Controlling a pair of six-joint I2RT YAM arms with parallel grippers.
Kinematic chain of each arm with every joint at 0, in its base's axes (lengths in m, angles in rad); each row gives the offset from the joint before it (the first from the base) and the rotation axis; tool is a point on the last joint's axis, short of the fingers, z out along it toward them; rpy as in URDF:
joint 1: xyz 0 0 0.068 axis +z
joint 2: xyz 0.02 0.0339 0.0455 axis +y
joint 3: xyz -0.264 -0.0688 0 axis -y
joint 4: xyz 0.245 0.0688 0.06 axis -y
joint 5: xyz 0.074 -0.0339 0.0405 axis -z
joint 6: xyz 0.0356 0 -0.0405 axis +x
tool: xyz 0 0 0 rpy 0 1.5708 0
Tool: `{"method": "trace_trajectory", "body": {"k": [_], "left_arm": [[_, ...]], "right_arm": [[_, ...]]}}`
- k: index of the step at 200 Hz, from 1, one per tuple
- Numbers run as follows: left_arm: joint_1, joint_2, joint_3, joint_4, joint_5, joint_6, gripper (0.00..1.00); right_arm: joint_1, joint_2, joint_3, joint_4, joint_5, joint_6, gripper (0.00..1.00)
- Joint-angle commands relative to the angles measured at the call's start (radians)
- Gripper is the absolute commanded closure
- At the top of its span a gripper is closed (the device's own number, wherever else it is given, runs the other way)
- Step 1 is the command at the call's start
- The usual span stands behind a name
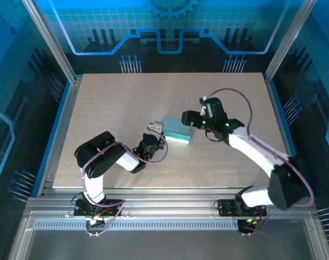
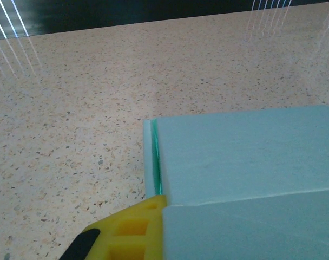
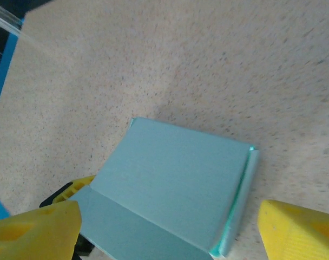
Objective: Fold the paper box
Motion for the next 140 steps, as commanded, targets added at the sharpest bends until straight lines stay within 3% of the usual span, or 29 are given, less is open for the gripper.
{"method": "trace_trajectory", "body": {"k": [1,30,91,105,140], "left_arm": [[-0.007,0.001,0.014,0.02,0.023,0.025,0.8],[-0.007,-0.043,0.004,-0.016,0.053,0.025,0.74],[-0.009,-0.075,-0.024,-0.052,0.085,0.02,0.71],[-0.009,-0.11,-0.041,-0.081,0.102,0.02,0.64],[-0.014,-0.224,-0.105,-0.165,0.168,0.032,0.34]], "right_arm": [[0.011,0.095,0.06,-0.084,-0.046,0.064,0.14],[0.013,0.178,0.082,-0.102,-0.017,0.067,0.14],[0.019,0.267,0.057,-0.071,0.009,0.094,0.17],[0.019,0.28,0.061,-0.068,0.008,0.096,0.17],[0.018,0.298,0.065,-0.067,0.017,0.1,0.17]]}}
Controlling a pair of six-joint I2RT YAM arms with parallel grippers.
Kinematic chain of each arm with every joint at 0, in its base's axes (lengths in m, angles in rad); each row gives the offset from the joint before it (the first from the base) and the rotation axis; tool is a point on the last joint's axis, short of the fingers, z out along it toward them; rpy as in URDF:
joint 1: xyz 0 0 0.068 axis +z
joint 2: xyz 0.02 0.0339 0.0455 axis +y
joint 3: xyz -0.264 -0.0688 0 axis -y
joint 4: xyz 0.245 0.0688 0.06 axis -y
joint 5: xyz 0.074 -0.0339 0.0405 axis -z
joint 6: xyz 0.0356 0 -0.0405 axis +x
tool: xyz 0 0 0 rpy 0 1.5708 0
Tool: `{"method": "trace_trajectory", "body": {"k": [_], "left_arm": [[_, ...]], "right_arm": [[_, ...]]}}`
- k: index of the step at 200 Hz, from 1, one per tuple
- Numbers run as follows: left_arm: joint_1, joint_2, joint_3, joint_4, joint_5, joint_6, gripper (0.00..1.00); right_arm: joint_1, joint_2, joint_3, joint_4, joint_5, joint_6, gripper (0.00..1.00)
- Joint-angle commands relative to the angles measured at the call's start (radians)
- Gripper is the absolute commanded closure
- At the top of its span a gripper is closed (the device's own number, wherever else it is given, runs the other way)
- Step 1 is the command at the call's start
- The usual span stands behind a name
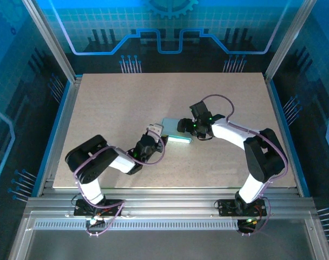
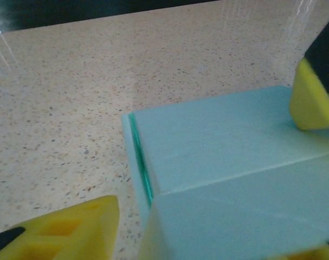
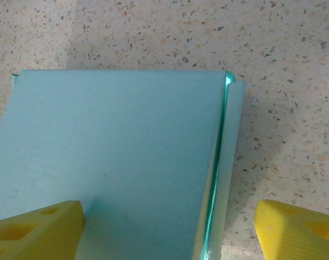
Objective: Fold the paper box
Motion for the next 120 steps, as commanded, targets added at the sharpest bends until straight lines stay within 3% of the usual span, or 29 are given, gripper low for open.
{"method": "trace_trajectory", "body": {"k": [1,47,73,120], "left_arm": [[-0.011,-0.089,-0.038,-0.069,0.068,0.015,0.33],[-0.011,-0.248,-0.102,-0.289,0.214,0.071,0.01],[-0.007,-0.355,-0.114,-0.47,0.345,0.051,0.01],[0.099,-0.51,-0.073,-0.556,0.6,-0.135,0.01]], "right_arm": [[0.007,0.024,0.018,-0.008,0.016,0.018,0.17],[0.007,0.055,0.025,-0.003,0.019,0.021,0.18],[0.007,0.071,0.029,0.002,0.021,0.024,0.18],[0.007,0.092,0.027,0.001,0.039,0.009,0.21]]}}
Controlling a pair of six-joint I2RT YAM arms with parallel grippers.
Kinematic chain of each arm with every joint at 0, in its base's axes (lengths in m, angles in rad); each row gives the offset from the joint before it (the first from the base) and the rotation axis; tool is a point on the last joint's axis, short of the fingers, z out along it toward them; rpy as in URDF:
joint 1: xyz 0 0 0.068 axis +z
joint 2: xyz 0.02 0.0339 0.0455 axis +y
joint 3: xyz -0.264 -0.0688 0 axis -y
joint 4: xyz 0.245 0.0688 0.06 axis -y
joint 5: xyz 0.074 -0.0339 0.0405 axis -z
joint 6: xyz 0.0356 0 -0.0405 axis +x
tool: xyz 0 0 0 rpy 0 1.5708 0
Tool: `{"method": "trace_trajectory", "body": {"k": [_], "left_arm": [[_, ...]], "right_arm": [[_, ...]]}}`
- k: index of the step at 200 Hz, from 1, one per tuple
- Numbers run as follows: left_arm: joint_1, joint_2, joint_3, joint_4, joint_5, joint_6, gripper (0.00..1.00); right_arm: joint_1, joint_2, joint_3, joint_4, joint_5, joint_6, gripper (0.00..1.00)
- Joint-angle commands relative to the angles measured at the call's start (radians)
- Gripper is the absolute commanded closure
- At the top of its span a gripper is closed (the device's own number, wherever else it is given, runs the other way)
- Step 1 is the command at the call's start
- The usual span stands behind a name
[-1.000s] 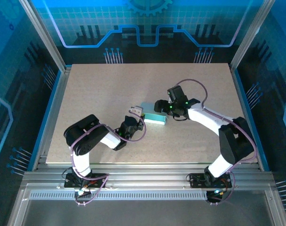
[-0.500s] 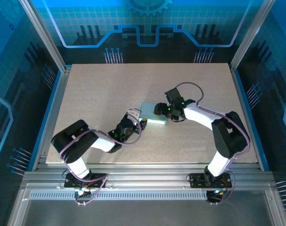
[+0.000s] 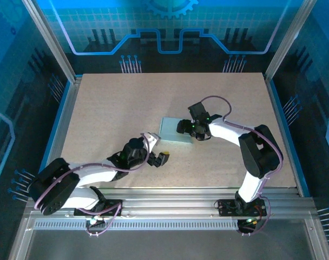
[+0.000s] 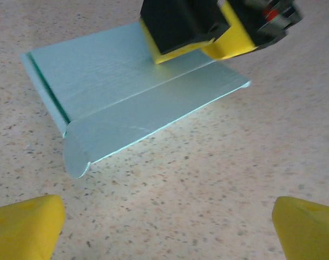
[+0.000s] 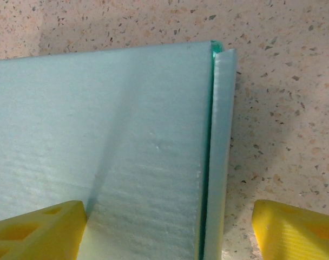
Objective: Fold the paper box
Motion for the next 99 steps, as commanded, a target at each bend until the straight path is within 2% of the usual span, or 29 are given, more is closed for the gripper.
{"method": "trace_trajectory", "body": {"k": [1,11,37,51,75,99], "left_arm": [[0.062,-0.06,0.038,-0.08,0.18,-0.119,0.01],[0.097,-0.056,0.062,-0.067,0.212,-0.162,0.01],[0.201,0.014,0.175,-0.089,0.21,-0.369,0.01],[0.231,0.078,0.282,-0.215,0.168,-0.45,0.01],[0.254,0.232,0.482,-0.443,0.219,-0.446,0.01],[0.289,0.364,0.589,-0.521,0.301,-0.46,0.25]], "right_arm": [[0.007,0.029,0.015,-0.017,0.032,-0.002,0.21],[0.007,0.035,0.014,-0.017,0.034,-0.008,0.24],[0.007,0.041,0.01,-0.014,0.034,-0.016,0.33],[0.007,0.041,0.008,-0.012,0.029,-0.022,0.34],[0.004,0.035,0.002,-0.002,0.015,-0.03,0.32],[-0.007,0.026,-0.013,0.024,-0.017,-0.035,0.32]]}}
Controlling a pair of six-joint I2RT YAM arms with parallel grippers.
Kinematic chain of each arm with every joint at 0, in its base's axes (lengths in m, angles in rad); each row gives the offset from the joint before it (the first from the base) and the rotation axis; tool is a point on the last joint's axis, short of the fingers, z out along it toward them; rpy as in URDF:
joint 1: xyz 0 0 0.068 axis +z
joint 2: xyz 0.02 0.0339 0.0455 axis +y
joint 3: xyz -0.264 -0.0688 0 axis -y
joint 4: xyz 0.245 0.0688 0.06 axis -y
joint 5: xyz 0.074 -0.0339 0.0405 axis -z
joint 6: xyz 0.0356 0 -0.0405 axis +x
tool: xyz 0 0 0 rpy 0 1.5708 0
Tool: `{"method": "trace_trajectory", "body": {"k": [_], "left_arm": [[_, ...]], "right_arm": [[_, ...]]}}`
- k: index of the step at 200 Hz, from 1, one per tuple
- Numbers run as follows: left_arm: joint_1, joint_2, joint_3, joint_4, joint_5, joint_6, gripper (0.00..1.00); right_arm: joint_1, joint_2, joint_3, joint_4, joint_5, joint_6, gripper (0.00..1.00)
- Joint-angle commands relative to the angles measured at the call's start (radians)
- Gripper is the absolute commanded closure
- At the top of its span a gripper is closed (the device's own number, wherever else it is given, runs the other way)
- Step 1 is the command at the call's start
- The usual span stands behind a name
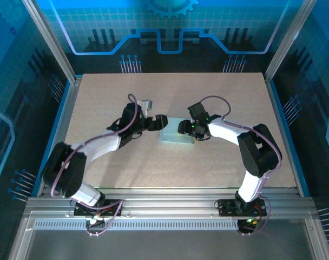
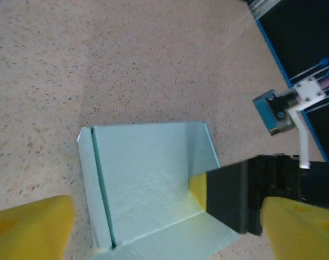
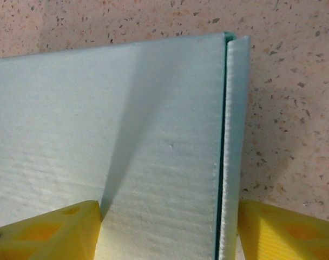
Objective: Fold the paper box
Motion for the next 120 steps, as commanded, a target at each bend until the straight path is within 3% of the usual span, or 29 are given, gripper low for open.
{"method": "trace_trajectory", "body": {"k": [1,45,120], "left_arm": [[0.033,0.103,0.078,-0.197,0.106,-0.054,0.25],[0.054,0.221,0.162,-0.235,0.119,-0.035,0.51],[0.062,0.292,0.159,-0.227,0.12,-0.06,0.72]], "right_arm": [[-0.007,0.013,-0.013,0.008,-0.017,-0.015,0.32],[-0.019,0.003,-0.021,0.036,-0.075,-0.032,0.3],[-0.035,-0.079,-0.071,0.101,-0.128,-0.034,0.27]]}}
